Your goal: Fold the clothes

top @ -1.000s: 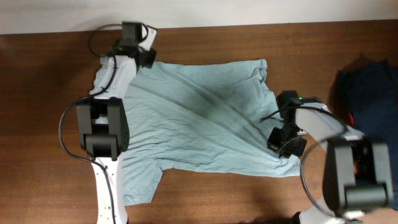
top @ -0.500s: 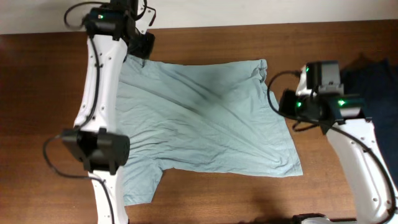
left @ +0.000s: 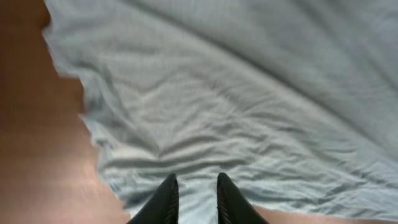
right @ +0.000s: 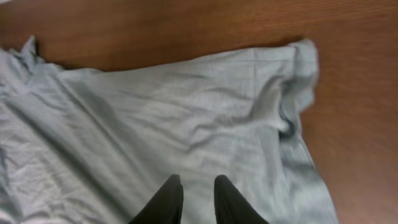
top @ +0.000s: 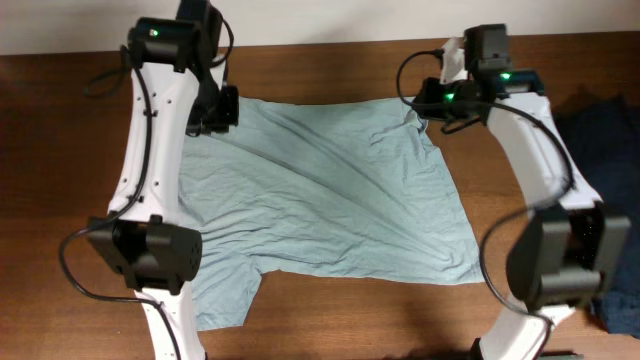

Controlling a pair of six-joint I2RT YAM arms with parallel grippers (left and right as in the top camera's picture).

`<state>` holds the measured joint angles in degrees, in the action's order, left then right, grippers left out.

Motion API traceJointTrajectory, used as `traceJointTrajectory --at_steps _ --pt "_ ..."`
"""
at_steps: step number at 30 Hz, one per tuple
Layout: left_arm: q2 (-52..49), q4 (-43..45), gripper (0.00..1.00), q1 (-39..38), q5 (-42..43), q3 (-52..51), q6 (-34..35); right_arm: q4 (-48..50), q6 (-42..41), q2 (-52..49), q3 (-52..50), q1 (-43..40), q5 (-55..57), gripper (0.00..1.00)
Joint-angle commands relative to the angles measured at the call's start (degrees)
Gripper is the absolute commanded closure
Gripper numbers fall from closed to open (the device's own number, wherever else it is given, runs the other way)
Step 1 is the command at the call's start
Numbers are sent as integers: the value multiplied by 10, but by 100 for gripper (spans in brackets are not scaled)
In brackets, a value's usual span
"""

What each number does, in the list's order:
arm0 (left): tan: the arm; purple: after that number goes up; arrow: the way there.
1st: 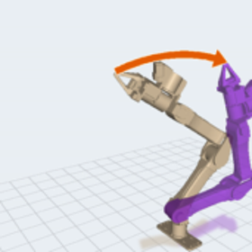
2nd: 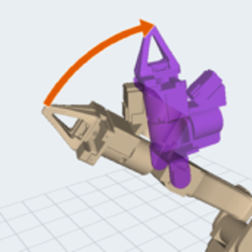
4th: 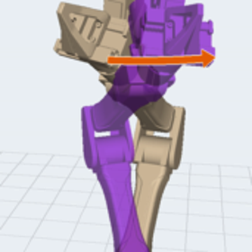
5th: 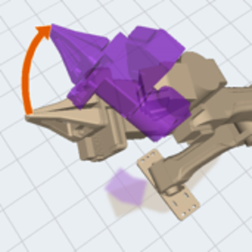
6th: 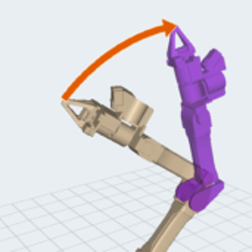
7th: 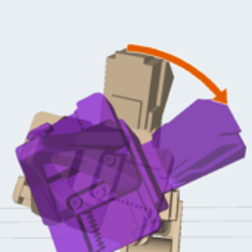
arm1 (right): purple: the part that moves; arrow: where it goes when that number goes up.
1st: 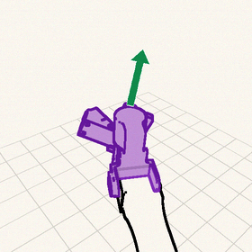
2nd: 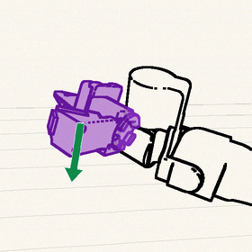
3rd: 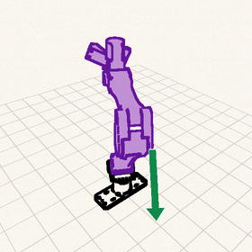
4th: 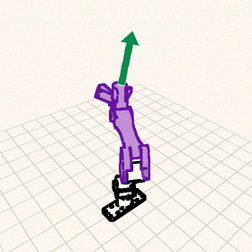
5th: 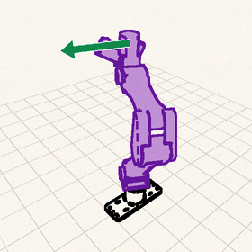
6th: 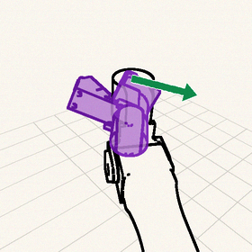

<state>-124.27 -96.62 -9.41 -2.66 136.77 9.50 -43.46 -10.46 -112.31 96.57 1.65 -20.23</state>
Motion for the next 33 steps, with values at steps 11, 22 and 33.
traceJointTrajectory --at_steps 11,22,33 --pt "142 234 79 -3 8 -509 76 129 0 -124 16 3 -23 77" --pt "145 485 87 -3 96 -767 79 179 -81 -207 16 15 40 83" --pt "145 438 91 -3 119 -793 104 342 -95 -244 16 -5 249 84"
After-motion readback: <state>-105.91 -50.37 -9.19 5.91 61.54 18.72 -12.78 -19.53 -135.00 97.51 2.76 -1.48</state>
